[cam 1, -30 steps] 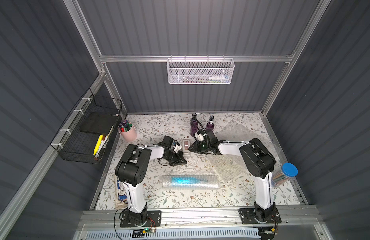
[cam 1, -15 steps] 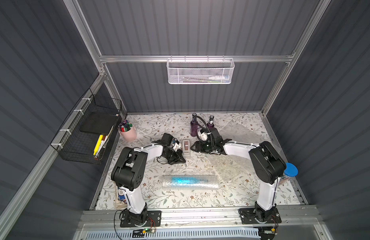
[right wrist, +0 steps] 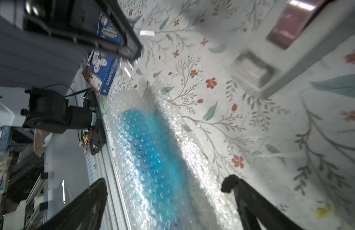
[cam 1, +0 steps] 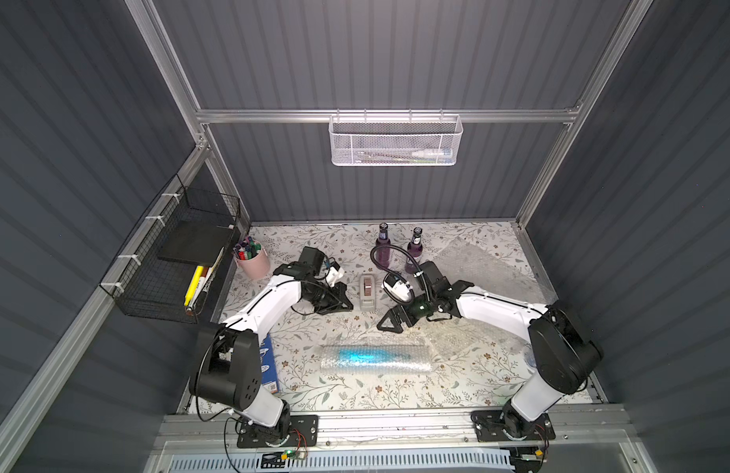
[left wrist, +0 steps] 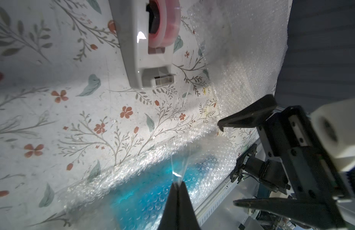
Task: Wrap wine bottles in bubble wrap
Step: Stick the tape on the bubble wrap.
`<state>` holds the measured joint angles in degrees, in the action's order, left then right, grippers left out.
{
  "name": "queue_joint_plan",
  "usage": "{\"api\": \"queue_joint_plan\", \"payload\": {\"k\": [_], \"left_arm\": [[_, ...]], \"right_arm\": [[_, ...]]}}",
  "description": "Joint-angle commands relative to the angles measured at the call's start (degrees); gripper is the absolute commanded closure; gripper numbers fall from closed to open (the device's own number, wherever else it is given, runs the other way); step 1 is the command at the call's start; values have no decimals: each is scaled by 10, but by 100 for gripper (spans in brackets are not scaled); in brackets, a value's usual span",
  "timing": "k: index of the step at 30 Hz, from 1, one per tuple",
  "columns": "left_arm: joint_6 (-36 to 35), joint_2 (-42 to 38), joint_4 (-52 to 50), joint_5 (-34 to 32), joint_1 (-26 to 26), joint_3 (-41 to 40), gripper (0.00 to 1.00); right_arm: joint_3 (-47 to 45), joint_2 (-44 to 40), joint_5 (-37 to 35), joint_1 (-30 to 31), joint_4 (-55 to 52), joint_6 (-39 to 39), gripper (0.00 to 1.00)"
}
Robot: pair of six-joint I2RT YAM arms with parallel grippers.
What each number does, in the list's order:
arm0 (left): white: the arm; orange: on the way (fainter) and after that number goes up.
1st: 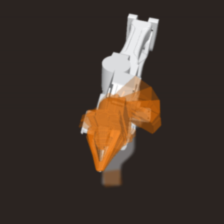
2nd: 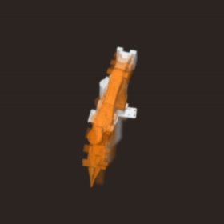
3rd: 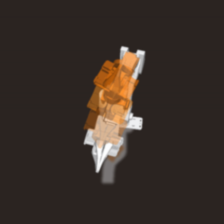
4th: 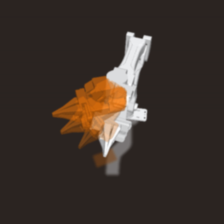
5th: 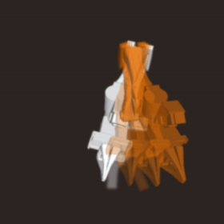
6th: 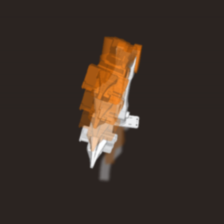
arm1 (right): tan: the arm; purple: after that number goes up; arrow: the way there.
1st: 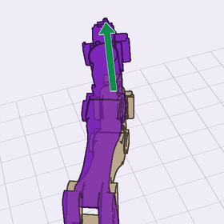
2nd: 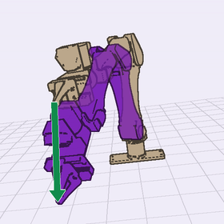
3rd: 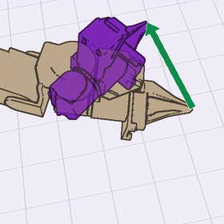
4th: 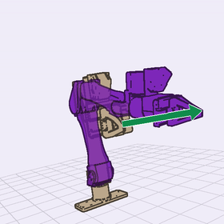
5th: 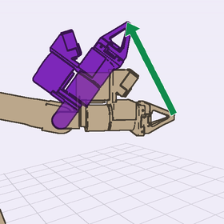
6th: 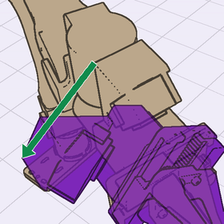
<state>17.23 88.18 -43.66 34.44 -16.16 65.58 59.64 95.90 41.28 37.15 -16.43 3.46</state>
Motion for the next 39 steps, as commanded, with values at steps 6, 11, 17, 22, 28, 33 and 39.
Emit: {"api": "queue_joint_plan", "payload": {"k": [6,11,17,22,28,33,39], "left_arm": [[-25,-31,-66,5,22,27,100],[-29,-34,-68,6,25,18,100],[-31,-32,-64,11,25,13,100],[-35,-25,-65,12,25,12,100],[-42,-16,-63,14,25,13,100],[-45,-12,-62,11,25,7,100],[-46,-7,-58,10,26,4,100]], "right_arm": [[79,99,81,20,-143,-120,1],[128,158,92,22,-168,-141,1],[155,208,104,40,-215,-185,1],[130,202,103,52,-221,-208,1],[107,173,116,63,-206,-225,1],[88,139,113,68,-174,-229,1],[80,123,110,73,-155,-229,1]]}}
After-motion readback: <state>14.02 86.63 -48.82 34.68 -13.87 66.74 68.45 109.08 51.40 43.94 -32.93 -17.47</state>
